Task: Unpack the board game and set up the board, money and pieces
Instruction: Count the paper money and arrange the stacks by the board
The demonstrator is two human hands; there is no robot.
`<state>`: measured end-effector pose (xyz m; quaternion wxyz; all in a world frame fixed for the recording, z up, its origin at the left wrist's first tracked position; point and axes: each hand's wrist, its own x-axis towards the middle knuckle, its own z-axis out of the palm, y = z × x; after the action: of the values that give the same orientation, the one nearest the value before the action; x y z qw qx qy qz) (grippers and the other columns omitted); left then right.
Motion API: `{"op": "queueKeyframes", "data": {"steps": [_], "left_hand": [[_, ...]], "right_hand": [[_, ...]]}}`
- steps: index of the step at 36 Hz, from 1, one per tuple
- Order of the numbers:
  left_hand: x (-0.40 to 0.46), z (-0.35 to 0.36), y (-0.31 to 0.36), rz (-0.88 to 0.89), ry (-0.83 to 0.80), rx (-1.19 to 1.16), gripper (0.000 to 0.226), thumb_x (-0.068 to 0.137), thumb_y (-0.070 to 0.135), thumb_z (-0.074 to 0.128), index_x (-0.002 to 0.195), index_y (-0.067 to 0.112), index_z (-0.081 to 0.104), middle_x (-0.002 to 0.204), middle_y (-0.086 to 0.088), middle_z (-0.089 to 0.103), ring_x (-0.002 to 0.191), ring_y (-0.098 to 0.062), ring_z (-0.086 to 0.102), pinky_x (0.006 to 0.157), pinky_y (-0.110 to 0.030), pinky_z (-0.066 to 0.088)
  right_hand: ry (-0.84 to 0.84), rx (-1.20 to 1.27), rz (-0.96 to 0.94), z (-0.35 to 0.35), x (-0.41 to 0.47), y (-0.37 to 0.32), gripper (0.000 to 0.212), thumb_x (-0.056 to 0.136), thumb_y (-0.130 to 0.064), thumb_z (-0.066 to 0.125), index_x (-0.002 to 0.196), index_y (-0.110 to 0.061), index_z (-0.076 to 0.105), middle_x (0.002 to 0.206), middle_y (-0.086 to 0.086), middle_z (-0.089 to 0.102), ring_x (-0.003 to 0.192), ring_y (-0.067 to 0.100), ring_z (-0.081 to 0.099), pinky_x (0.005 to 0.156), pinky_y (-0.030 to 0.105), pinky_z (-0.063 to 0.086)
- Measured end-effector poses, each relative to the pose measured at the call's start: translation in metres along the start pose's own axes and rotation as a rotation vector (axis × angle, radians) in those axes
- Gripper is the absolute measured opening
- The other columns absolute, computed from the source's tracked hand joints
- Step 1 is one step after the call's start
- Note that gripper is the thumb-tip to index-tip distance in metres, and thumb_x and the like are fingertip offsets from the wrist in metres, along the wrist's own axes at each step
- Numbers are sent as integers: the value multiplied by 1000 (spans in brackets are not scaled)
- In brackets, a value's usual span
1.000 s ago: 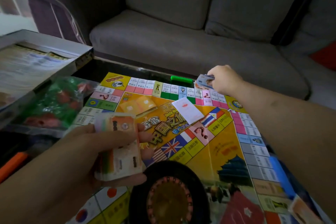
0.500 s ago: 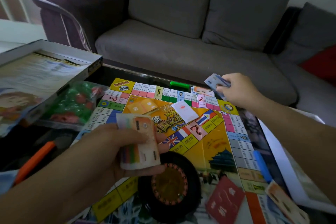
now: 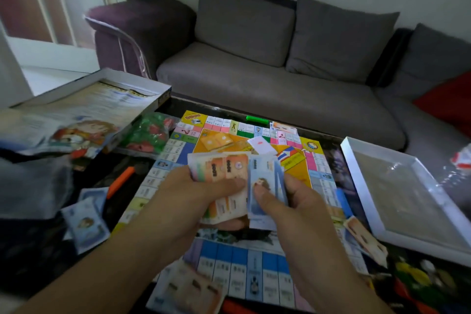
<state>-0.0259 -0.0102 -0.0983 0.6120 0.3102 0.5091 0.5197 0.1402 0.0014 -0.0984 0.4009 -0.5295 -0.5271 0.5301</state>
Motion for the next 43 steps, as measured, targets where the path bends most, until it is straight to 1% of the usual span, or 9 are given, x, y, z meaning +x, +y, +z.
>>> {"op": "queueKeyframes", "data": {"steps": [10, 14, 17, 22, 26, 31, 35, 39, 43], "left_hand": [[-36, -30, -7, -115, -3, -11, 26, 87, 15, 80, 111, 4, 76, 99, -17, 80, 87, -34, 79, 75, -54, 64], [-38, -66, 15, -132, 143, -80, 19, 94, 13, 73, 113, 6, 72, 98, -16, 80, 85, -33, 79, 67, -53, 65], [-40, -103, 36, -43, 234, -143, 23, 100, 13, 64, 123, 10, 63, 102, -16, 80, 91, -35, 79, 74, -55, 65], [-44, -151, 55, 60, 363, -250, 37, 102, 6, 56, 139, 7, 54, 106, -20, 78, 96, -39, 77, 71, -51, 65], [-49, -162, 63, 103, 340, -301, 42, 103, 2, 50, 144, 6, 49, 104, -18, 79, 94, -36, 78, 66, -49, 65], [-50, -167, 66, 111, 323, -320, 29, 102, 1, 50, 128, 11, 57, 112, -20, 77, 95, -39, 78, 70, -53, 65], [-47, -166, 68, 82, 280, -301, 14, 103, 0, 49, 107, 10, 57, 107, -20, 78, 92, -37, 78, 72, -56, 64], [-44, -164, 67, 53, 211, -248, 21, 103, -1, 52, 122, 4, 58, 104, -20, 79, 92, -36, 78, 69, -54, 65], [-49, -154, 65, 56, 124, -200, 29, 100, -1, 57, 129, 3, 59, 107, -20, 78, 95, -38, 78, 71, -56, 64]], "right_hand": [[-4, -161, 37, 24, -20, 9, 12, 98, -34, 70, 96, -32, 81, 95, -7, 78, 91, 19, 73, 91, 57, 56], [8, -87, 81, 53, -9, 11, 9, 100, -31, 69, 95, -28, 77, 109, -1, 75, 92, 21, 74, 83, 44, 61], [-61, -191, 63, 84, 3, 17, 14, 101, -29, 70, 95, -17, 74, 111, 16, 70, 98, 34, 71, 83, 55, 61], [-262, -397, -19, 155, 13, 25, 25, 104, -24, 65, 103, 1, 65, 80, 15, 53, 48, 9, 55, 46, 22, 45], [-323, -551, -78, 206, 20, 34, 25, 103, -29, 62, 85, -21, 47, 81, -1, 42, 65, 15, 42, 56, 28, 34], [-284, -669, -160, 240, 22, 51, 24, 102, -29, 62, 119, -13, 59, 96, -3, 52, 74, 12, 48, 52, 24, 32], [-254, -705, -193, 242, 19, 54, 14, 99, -27, 64, 105, -15, 60, 106, 3, 59, 80, 13, 53, 51, 17, 29], [-290, -403, 45, 216, 26, 43, 33, 99, -20, 67, 75, -14, 46, 68, -3, 40, 49, 5, 42, 51, 22, 34], [-272, -83, 186, 165, 34, 21, 10, 93, -22, 79, 96, -13, 79, 97, 12, 72, 91, 32, 69, 84, 45, 53]]}}
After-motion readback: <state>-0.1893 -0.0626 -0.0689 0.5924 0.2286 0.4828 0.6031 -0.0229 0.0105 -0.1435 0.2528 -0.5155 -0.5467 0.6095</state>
